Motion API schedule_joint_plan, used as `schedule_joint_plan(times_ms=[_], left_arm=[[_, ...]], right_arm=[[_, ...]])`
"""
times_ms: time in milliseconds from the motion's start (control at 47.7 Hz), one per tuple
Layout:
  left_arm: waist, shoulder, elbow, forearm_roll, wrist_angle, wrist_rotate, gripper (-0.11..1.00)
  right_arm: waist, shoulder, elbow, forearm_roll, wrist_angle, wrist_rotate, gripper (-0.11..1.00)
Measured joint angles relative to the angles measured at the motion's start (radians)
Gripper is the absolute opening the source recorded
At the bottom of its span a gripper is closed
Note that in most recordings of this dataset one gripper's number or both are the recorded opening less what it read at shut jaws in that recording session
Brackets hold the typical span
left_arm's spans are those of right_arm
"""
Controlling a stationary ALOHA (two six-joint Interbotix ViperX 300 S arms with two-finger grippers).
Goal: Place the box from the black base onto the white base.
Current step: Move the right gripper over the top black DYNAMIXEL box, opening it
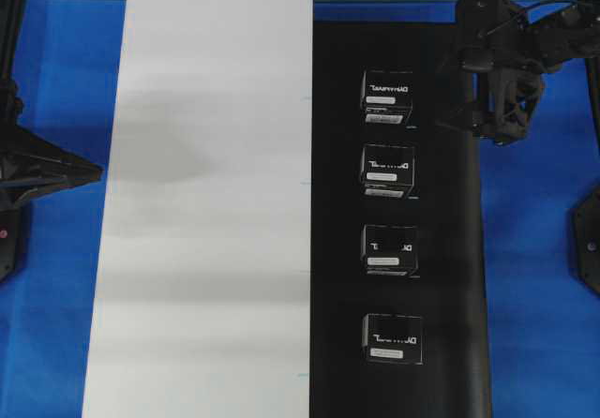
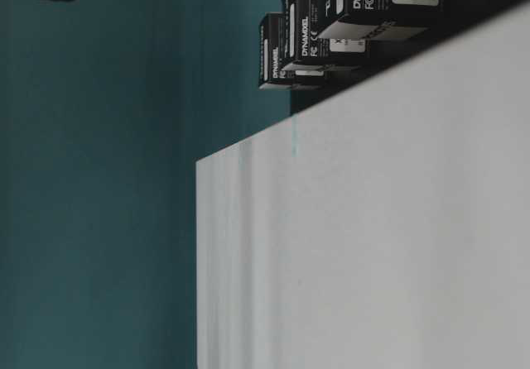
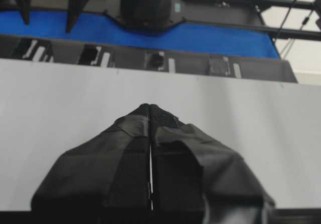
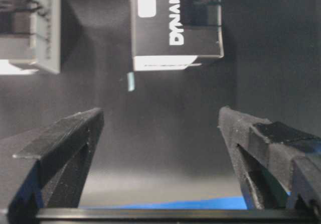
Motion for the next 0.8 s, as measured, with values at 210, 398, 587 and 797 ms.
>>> schedule_joint_plan(times_ms=[210, 398, 587, 797], left_arm=[[0.0, 0.0, 0.0, 0.0, 0.005, 0.0, -0.05], [0.0, 0.0, -0.002, 0.0, 0.005, -0.002, -0.05], [0.0, 0.0, 0.0, 0.0, 0.006, -0.003, -0.05], [0.0, 0.002, 0.0, 0.0, 0.006, -0.003, -0.05]], right_arm=[[0.0, 0.035, -0.021, 0.002, -0.009, 0.0, 0.99], [0.005, 0.061, -0.031, 0.008, -0.014, 0.0, 0.99], [0.008, 0.098, -0.041, 0.032, -0.025, 0.0, 0.99], [0.02, 0.12, -0.049, 0.038, -0.031, 0.0, 0.99]])
